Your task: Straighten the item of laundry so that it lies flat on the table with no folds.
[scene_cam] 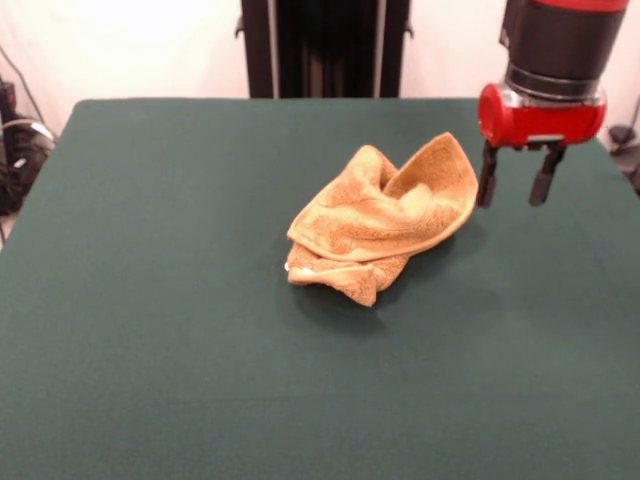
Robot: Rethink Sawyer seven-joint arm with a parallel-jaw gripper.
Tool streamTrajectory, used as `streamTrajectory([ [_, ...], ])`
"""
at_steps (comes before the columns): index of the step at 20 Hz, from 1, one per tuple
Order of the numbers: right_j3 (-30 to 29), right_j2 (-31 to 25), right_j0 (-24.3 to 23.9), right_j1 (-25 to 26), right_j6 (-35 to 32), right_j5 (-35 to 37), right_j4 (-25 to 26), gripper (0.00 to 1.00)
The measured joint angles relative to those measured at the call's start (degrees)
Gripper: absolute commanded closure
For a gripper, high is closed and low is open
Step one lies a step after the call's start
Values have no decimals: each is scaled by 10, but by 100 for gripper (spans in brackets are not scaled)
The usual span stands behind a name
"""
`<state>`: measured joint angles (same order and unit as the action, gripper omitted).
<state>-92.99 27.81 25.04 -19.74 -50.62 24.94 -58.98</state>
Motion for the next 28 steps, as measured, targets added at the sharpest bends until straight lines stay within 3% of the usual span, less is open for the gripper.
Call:
streamTrajectory([
  [9,-13,-47,-55,-17,0,-36,18,0],
  [19,-76,-137,-157,-35,0,-149,58,0],
  [28,-94,-148,-168,-35,0,-161,103,0],
])
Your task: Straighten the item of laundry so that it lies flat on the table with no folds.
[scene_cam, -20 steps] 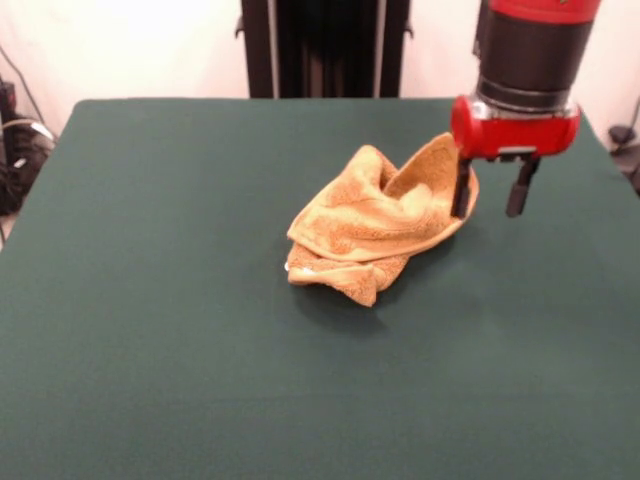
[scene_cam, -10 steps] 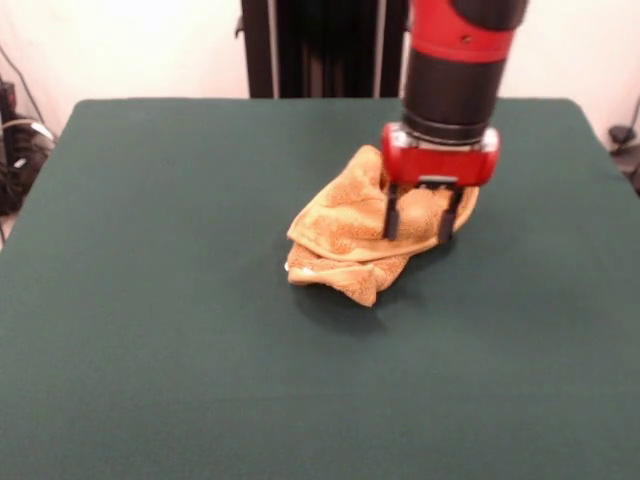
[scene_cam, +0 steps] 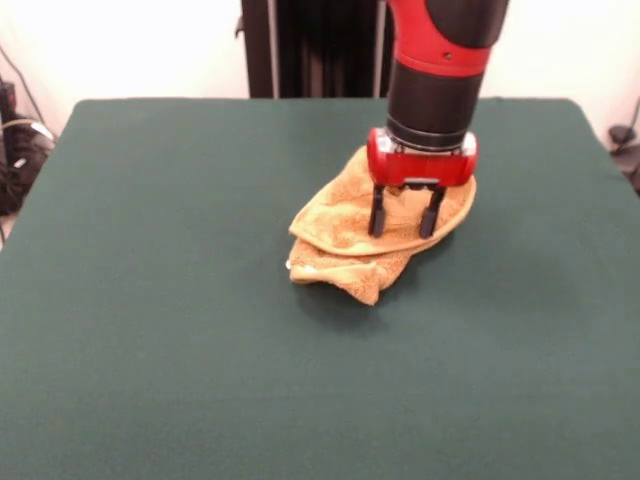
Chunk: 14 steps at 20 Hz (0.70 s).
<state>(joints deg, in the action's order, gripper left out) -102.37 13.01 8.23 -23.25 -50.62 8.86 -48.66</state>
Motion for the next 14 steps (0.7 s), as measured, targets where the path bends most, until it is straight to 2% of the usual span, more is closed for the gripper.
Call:
streamTrajectory([
  [14,-19,-28,3,-13,0,-21,6,0],
])
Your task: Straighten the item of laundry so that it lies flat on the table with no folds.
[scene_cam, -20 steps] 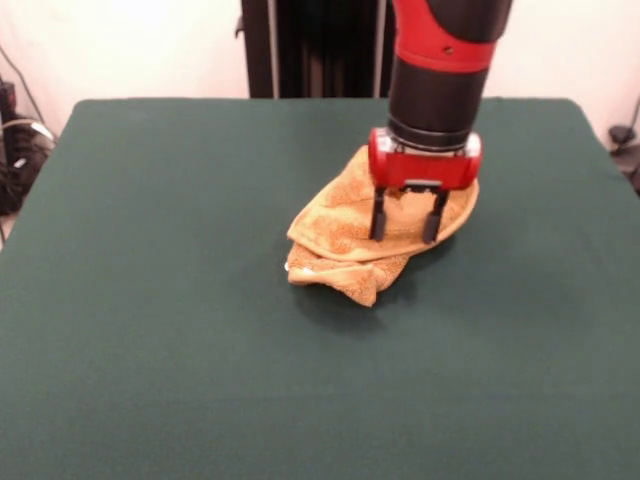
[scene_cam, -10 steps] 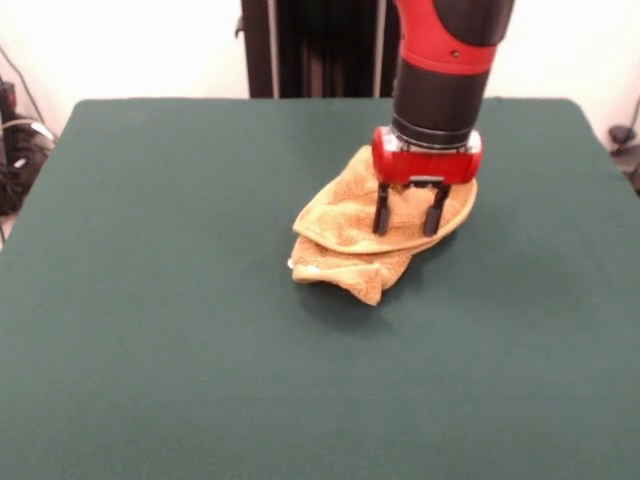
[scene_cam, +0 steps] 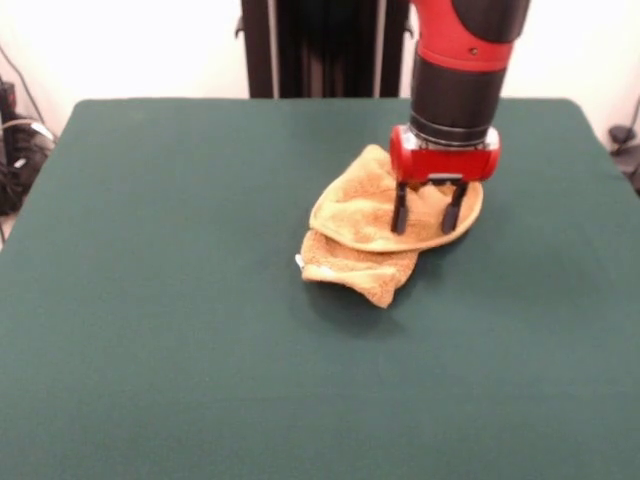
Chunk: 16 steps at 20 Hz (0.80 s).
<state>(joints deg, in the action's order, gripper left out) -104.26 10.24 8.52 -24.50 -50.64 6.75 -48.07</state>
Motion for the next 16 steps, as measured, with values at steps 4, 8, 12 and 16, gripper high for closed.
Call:
streamTrajectory([
  [4,-1,-23,-8,4,-2,-29,0,0],
  [8,-2,-51,-24,11,-11,-67,5,0],
  [12,-2,-76,-41,22,-34,-104,15,0],
  [16,-2,-84,-48,22,-61,-119,35,0],
])
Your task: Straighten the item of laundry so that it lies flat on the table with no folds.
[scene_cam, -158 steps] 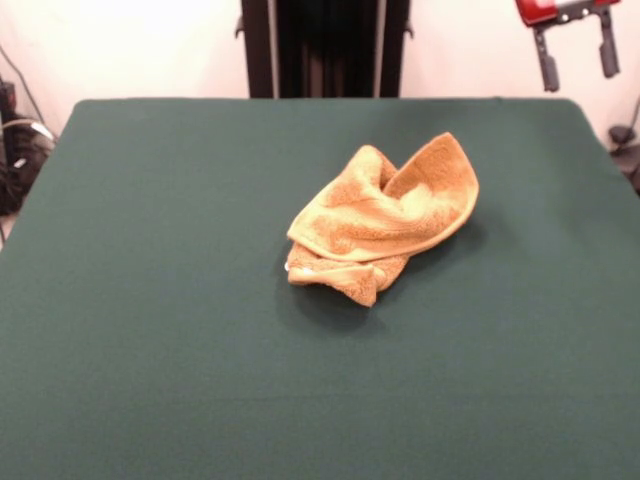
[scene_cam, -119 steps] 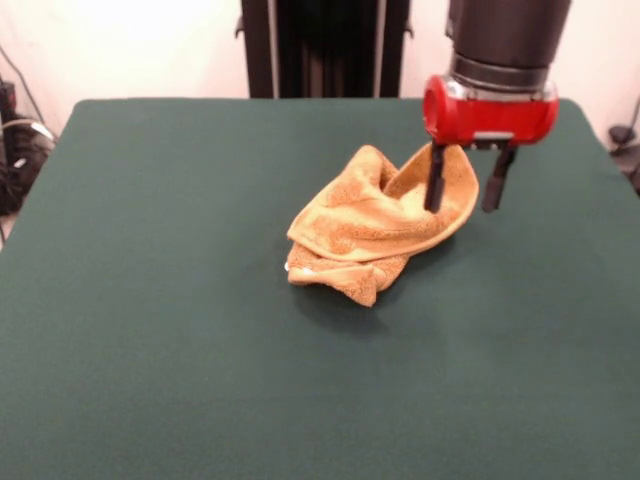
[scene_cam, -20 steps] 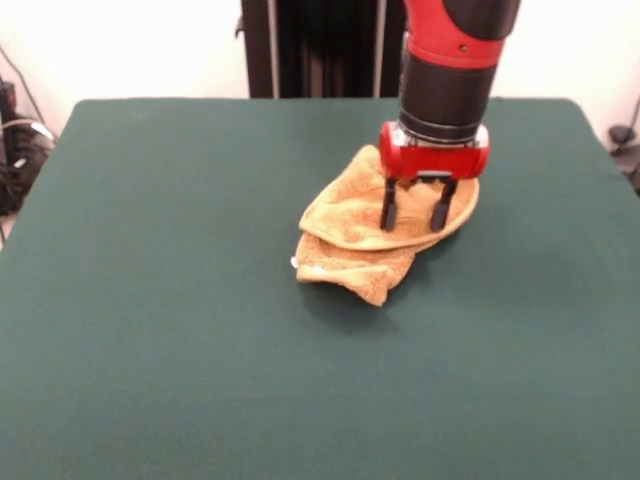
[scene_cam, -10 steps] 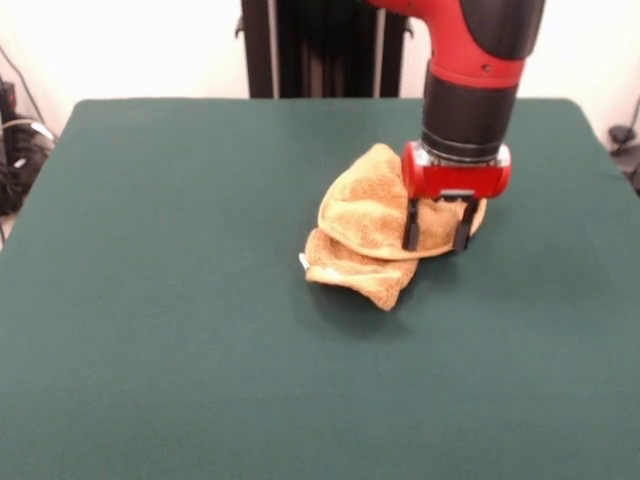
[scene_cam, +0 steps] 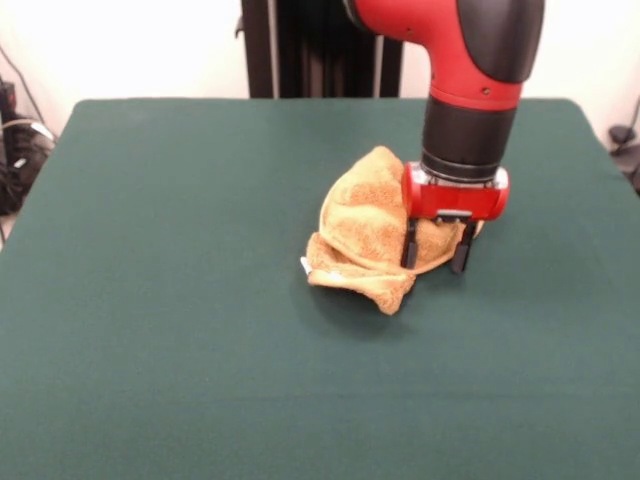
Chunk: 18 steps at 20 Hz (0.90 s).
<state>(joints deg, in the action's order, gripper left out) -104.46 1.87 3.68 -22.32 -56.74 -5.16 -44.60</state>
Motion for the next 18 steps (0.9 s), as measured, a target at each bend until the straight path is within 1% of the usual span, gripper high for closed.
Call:
streamTrajectory([
  [6,2,0,-3,0,-17,0,16,0],
  [18,3,0,-3,0,-18,-1,17,0],
])
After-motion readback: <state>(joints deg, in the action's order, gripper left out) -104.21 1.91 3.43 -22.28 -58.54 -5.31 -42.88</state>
